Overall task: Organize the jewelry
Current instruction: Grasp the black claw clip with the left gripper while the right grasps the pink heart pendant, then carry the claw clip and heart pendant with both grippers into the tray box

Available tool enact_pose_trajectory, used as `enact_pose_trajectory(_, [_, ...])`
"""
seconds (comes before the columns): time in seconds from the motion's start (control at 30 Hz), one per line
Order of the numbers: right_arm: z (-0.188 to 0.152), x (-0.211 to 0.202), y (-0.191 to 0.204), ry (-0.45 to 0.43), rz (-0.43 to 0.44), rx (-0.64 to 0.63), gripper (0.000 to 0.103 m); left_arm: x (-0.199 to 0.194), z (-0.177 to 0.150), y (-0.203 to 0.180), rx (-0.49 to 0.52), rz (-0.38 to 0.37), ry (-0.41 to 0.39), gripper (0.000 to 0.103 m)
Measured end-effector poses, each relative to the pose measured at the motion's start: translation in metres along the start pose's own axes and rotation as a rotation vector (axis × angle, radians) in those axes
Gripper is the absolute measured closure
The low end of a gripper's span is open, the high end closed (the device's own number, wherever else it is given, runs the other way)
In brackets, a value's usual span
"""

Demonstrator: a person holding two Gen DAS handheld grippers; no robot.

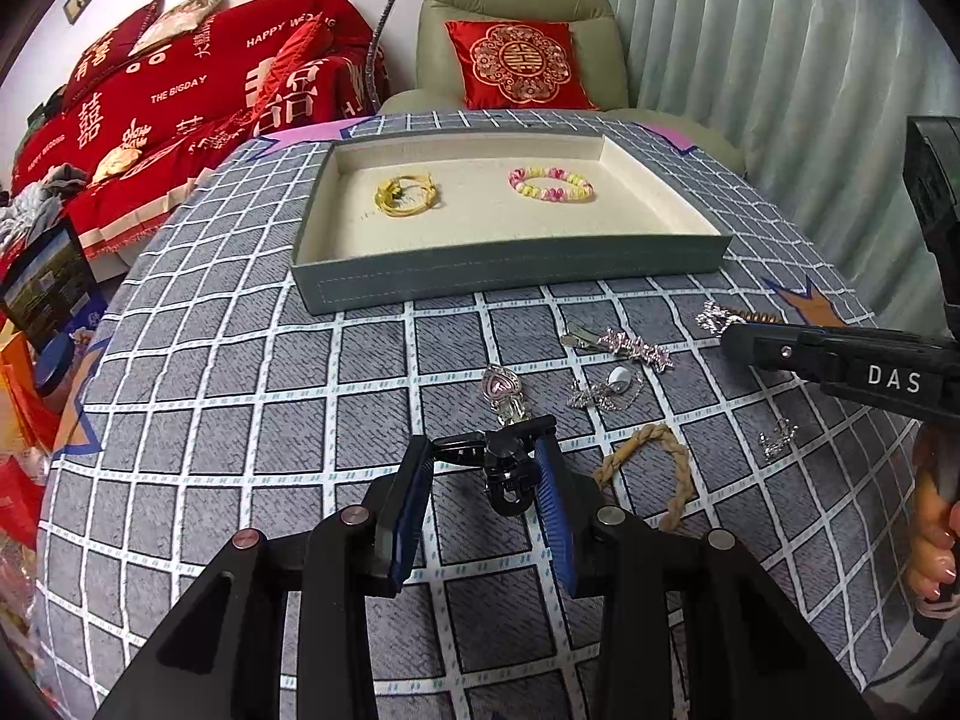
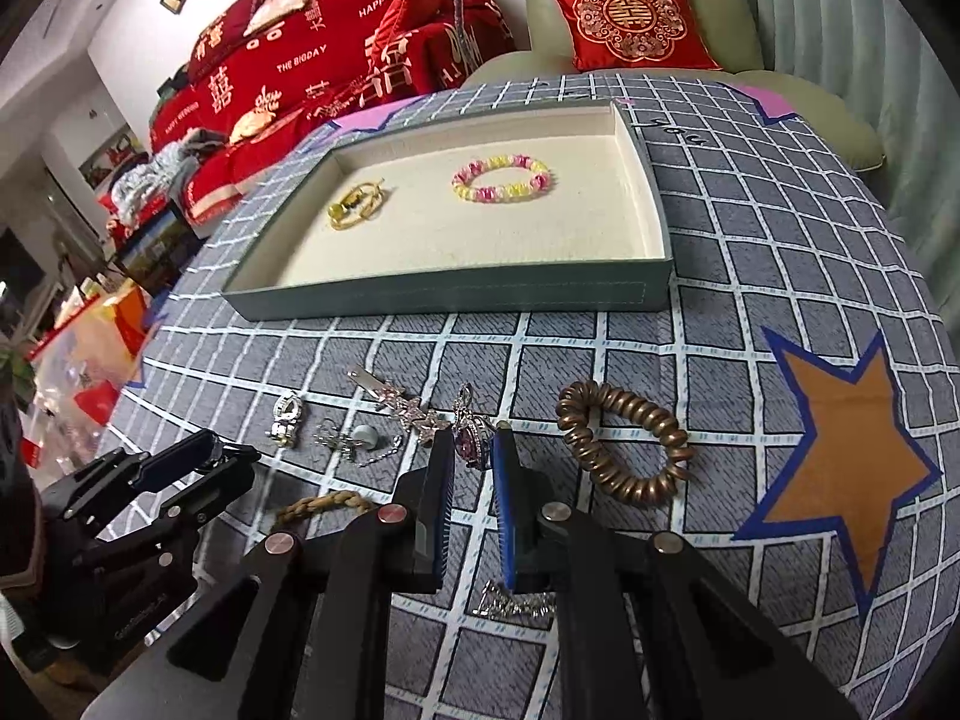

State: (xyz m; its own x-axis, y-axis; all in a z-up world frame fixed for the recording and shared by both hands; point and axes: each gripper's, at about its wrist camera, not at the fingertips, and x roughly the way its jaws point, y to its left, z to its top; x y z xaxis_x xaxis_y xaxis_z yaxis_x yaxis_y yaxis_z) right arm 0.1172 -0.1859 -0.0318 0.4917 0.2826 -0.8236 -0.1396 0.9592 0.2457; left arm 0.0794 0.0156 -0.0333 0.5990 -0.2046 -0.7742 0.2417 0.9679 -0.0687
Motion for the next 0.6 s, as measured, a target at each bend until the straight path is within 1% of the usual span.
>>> enact_pose_trajectory(0.17, [0.003, -0.013, -0.004, -0.012, 0.038, 0.030, 0.089, -0.014, 0.005, 0.004, -0.014, -0.007, -0.023, 0.058])
enact_pose_trajectory(0.37, [0.013, -0.030, -0.007, -0.037, 0.082, 0.058, 0.089, -0.034, 0.014, 0.008, -0.026, 0.004, -0.067, 0.058])
enact_pose_trajectory(0.6, [0.033, -0.051, -0.006, -0.079, 0.120, 0.068, 0.089, -0.053, 0.038, 0.017, -0.065, -0.008, -0.108, 0.058])
